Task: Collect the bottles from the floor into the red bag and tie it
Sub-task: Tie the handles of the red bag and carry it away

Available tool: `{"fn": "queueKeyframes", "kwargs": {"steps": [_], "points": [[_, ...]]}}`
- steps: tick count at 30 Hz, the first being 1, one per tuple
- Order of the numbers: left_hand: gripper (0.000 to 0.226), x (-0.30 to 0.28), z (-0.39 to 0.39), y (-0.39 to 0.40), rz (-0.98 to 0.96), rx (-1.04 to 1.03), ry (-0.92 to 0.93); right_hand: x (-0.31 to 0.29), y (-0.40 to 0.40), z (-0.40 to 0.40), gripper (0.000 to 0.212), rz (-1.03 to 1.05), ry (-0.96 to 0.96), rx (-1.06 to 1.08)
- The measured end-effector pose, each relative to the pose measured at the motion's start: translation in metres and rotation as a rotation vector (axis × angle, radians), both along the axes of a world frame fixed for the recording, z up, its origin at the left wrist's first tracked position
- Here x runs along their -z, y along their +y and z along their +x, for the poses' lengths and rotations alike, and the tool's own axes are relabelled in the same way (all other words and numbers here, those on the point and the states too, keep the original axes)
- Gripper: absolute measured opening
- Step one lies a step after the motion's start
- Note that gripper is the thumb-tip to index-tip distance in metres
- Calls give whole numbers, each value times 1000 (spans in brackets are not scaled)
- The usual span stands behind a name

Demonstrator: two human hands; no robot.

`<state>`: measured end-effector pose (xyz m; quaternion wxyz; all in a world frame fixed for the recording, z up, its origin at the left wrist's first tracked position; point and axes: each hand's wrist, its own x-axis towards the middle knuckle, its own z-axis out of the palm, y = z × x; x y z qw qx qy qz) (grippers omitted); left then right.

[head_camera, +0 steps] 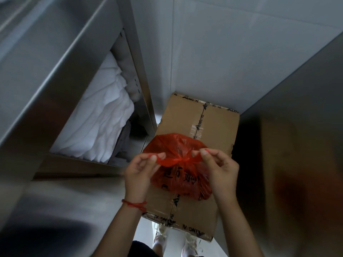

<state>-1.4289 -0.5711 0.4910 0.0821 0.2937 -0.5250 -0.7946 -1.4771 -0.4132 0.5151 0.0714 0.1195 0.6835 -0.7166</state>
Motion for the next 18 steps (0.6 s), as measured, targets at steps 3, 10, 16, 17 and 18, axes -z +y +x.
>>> {"fn": "queueKeyframes", "kwargs": {"steps": [3, 10, 16, 17, 18], "points": [[11, -8, -11, 16, -151, 120, 34, -1, -12, 2, 21, 104, 98, -72], [26, -12, -30, 43, -248, 169, 77, -2, -19, 4, 26, 203, 213, -49], [26, -8, -36, 46, -222, 193, 71, -3, -18, -3, 21, 84, 111, -36], [25, -7, -38, 46, -226, 201, 67, -2, -19, -4, 19, 70, 92, -42], [24, -7, -39, 45, -234, 208, 65, -1, -20, -4, 18, 56, 78, -43]]}}
